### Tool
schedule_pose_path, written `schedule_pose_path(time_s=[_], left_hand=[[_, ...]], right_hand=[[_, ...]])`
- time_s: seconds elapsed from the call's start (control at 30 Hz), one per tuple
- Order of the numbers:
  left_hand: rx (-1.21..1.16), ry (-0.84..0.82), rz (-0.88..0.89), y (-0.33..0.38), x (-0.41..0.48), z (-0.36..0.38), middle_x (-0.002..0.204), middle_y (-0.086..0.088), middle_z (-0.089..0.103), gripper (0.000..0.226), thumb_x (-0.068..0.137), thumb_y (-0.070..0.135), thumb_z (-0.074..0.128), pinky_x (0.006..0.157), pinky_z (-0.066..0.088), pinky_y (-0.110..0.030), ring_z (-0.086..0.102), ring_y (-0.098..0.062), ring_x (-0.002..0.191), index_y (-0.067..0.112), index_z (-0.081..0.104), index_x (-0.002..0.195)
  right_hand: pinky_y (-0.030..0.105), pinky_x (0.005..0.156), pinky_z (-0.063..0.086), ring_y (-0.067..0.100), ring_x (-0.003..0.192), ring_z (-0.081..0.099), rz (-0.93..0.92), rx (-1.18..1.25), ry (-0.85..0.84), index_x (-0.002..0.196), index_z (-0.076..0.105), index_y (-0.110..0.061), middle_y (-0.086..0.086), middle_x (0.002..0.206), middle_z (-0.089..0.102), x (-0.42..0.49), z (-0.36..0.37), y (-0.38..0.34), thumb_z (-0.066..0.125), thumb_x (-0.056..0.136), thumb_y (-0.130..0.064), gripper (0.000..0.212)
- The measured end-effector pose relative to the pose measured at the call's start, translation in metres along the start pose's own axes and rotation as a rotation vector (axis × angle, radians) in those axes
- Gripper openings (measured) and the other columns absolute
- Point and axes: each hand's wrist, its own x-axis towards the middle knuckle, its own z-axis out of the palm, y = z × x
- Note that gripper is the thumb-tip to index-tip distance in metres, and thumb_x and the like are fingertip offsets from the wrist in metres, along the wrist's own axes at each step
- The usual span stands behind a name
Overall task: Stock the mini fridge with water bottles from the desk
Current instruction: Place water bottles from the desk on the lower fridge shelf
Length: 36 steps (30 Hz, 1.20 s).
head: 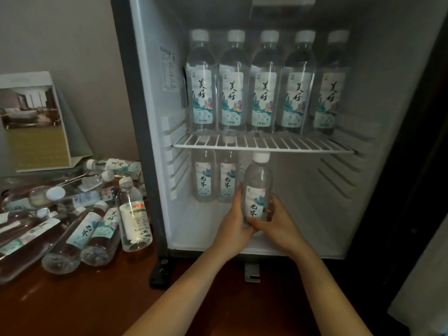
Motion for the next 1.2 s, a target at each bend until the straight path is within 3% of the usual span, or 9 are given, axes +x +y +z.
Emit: schedule_pose_path(time_s=[0.13,0.33,0.43,0.5,0.63,0.73,0.83,1.0,1.2], left_hand=[[0.039,0.06,0.017,-0.002,0.017,0.003,0.131,0.005,0.048,0.093,0.08,0.003,0.066,0.095,0.046,-0.024,0.053,-0.005,0.112,0.022,0.007,0.149],[0.179,0.159,0.017,-0.001,0.038,0.008,0.138,-0.008,0.041,0.085,0.077,0.013,0.07,0.092,0.048,-0.037,0.054,-0.025,0.116,0.019,0.021,0.145],[0.228,0.29,0.045,-0.002,0.042,0.01,0.14,-0.012,0.035,0.071,0.083,0.009,0.064,0.091,0.048,-0.036,0.052,-0.027,0.116,0.014,0.027,0.143],[0.239,0.321,0.063,-0.004,0.043,0.008,0.14,-0.01,0.037,0.063,0.085,0.001,0.059,0.088,0.047,-0.031,0.055,-0.027,0.114,0.013,0.032,0.14],[0.262,0.279,0.074,-0.011,0.048,0.005,0.142,-0.008,0.039,0.067,0.084,-0.008,0.053,0.088,0.035,-0.015,0.048,-0.022,0.121,0.013,0.03,0.143],[0.273,0.24,0.084,-0.014,0.054,0.003,0.144,-0.007,0.038,0.07,0.084,-0.008,0.053,0.089,0.03,-0.012,0.044,-0.021,0.126,0.016,0.027,0.145],[0.269,0.219,0.074,-0.018,0.058,0.001,0.145,-0.007,0.037,0.072,0.084,-0.006,0.054,0.093,0.031,-0.014,0.043,-0.021,0.128,0.016,0.025,0.146],[0.262,0.206,0.069,-0.023,0.062,-0.002,0.145,-0.009,0.038,0.074,0.082,-0.007,0.056,0.104,0.038,-0.03,0.043,-0.024,0.129,0.014,0.025,0.146],[0.255,0.185,0.083,-0.018,0.057,-0.004,0.144,-0.007,0.04,0.071,0.083,-0.003,0.058,0.105,0.039,-0.034,0.044,-0.023,0.129,0.014,0.027,0.145]], right_hand=[[0.013,0.077,0.052,-0.004,0.095,0.057,-0.015,0.019,0.06,0.126,0.036,-0.019,-0.008,0.109,0.059,0.018,0.004,0.0,0.067,0.079,0.003,0.06],[0.012,0.071,0.049,0.002,0.089,0.056,-0.063,-0.022,0.158,0.122,0.035,-0.015,-0.01,0.098,0.055,0.046,0.005,-0.002,0.063,0.083,0.004,0.052],[0.014,0.071,0.048,-0.002,0.084,0.055,-0.043,-0.05,0.148,0.108,0.037,-0.021,-0.011,0.094,0.054,0.06,0.004,-0.001,0.059,0.083,0.008,0.045],[0.017,0.075,0.047,0.005,0.088,0.057,-0.032,-0.059,0.145,0.111,0.038,-0.019,-0.005,0.099,0.055,0.069,0.004,0.001,0.059,0.083,0.008,0.045],[0.034,0.092,0.048,0.02,0.106,0.057,-0.002,-0.07,0.138,0.131,0.033,-0.004,0.003,0.11,0.054,0.083,0.004,0.003,0.061,0.083,0.005,0.057],[0.033,0.092,0.047,0.02,0.107,0.056,0.003,-0.092,0.142,0.132,0.032,-0.003,0.003,0.111,0.053,0.092,0.004,0.003,0.062,0.083,0.003,0.058],[0.031,0.089,0.048,0.018,0.106,0.057,0.022,-0.079,0.116,0.133,0.031,-0.005,0.002,0.112,0.054,0.097,0.005,0.002,0.062,0.084,0.001,0.059],[0.036,0.094,0.049,0.021,0.109,0.057,0.04,-0.082,0.105,0.135,0.03,-0.006,0.003,0.115,0.055,0.098,0.006,0.001,0.061,0.085,0.0,0.06],[0.038,0.095,0.048,0.022,0.11,0.057,0.105,-0.096,0.114,0.135,0.034,-0.003,0.004,0.121,0.056,0.092,0.008,0.002,0.066,0.082,-0.001,0.062]])
